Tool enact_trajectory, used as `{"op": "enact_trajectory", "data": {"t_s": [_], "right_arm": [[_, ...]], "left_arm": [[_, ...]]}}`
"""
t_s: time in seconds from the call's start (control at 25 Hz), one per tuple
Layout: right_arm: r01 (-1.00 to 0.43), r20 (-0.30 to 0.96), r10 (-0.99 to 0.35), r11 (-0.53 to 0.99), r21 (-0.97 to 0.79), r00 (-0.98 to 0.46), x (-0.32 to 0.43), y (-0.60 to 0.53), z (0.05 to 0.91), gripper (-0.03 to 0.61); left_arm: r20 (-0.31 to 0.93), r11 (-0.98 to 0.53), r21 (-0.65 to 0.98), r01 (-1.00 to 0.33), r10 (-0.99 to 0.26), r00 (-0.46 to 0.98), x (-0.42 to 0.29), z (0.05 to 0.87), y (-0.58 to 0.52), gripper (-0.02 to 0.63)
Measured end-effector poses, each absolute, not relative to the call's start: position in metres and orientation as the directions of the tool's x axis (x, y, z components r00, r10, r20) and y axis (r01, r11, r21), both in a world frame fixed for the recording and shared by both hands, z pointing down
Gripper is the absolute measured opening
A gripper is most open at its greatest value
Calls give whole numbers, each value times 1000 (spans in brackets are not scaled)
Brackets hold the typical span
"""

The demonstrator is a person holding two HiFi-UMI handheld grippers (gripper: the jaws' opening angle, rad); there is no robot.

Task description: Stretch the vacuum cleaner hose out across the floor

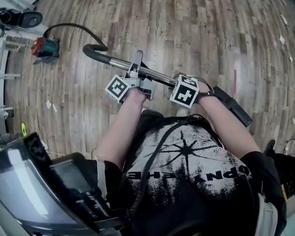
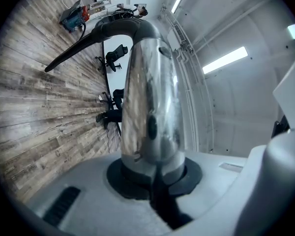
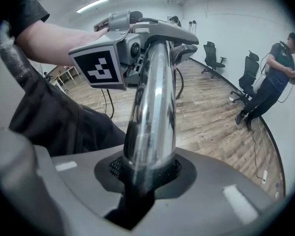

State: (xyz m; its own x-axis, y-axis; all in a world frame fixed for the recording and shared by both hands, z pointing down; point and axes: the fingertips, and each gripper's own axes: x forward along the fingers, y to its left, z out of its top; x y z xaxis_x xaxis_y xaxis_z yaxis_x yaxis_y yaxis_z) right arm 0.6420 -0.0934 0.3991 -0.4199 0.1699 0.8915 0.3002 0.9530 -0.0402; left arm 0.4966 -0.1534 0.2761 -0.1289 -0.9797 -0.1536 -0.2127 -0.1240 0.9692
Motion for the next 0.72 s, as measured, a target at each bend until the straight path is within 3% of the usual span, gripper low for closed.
{"op": "enact_trajectory", "data": {"t_s": [0.24, 0.56, 0.72], "right_arm": [[272, 897, 154, 961, -39, -414, 631, -92, 399, 97], [185, 923, -14, 978, 93, -386, 619, -97, 414, 98], [153, 941, -30, 984, 86, -338, 611, -87, 421, 96]], "left_arm": [[-150, -127, 971, -203, -983, -104, 485, 277, -156, 38], [-172, -163, 977, -135, -984, -53, 471, 297, -160, 38], [-144, -142, 986, -88, -989, -24, 459, 316, -155, 38]]}}
